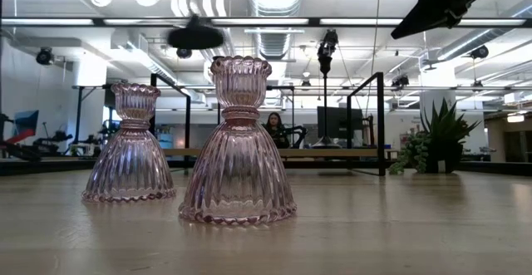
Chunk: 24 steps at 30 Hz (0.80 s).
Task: Pick & Place candle stick holders
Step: Put the black candle holder on the shelf
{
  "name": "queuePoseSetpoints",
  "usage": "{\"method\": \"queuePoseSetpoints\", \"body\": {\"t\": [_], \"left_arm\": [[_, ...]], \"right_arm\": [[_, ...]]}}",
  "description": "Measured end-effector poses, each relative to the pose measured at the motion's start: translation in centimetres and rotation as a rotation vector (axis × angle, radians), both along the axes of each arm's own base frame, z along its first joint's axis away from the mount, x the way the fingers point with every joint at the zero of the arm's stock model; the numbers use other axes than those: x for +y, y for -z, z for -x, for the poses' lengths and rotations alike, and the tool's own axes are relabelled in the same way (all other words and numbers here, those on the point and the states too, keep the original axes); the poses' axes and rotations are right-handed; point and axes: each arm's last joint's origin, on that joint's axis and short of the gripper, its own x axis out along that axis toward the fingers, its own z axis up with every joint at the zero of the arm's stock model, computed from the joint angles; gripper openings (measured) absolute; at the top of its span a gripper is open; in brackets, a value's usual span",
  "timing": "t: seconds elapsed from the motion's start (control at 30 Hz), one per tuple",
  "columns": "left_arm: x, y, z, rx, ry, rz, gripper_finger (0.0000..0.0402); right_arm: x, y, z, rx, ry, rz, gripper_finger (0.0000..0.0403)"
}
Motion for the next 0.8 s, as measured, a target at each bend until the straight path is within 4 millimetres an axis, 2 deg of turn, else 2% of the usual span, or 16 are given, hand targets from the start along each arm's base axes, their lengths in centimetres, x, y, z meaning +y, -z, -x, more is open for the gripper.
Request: {"method": "queuePoseSetpoints", "body": {"t": [0.27, 0.47, 0.63, 0.8], "left_arm": [[7.0, 0.2, -5.6, -0.055, -0.275, -0.020, 0.0017], [11.6, 1.9, -9.5, -0.043, -0.388, -0.009, 0.0017], [14.7, 3.6, -11.6, -0.032, -0.483, 0.008, 0.0017], [17.3, 5.2, -12.9, -0.040, -0.587, 0.046, 0.0017]], "right_arm": [[0.0, 0.0, 0.0, -0.006, 0.001, -0.003, 0.0008], [0.0, 0.0, 0.0, -0.003, -0.001, -0.002, 0.0008], [0.0, 0.0, 0.0, 0.002, -0.002, -0.001, 0.0008], [0.0, 0.0, 0.0, 0.000, 0.000, -0.003, 0.0008]]}}
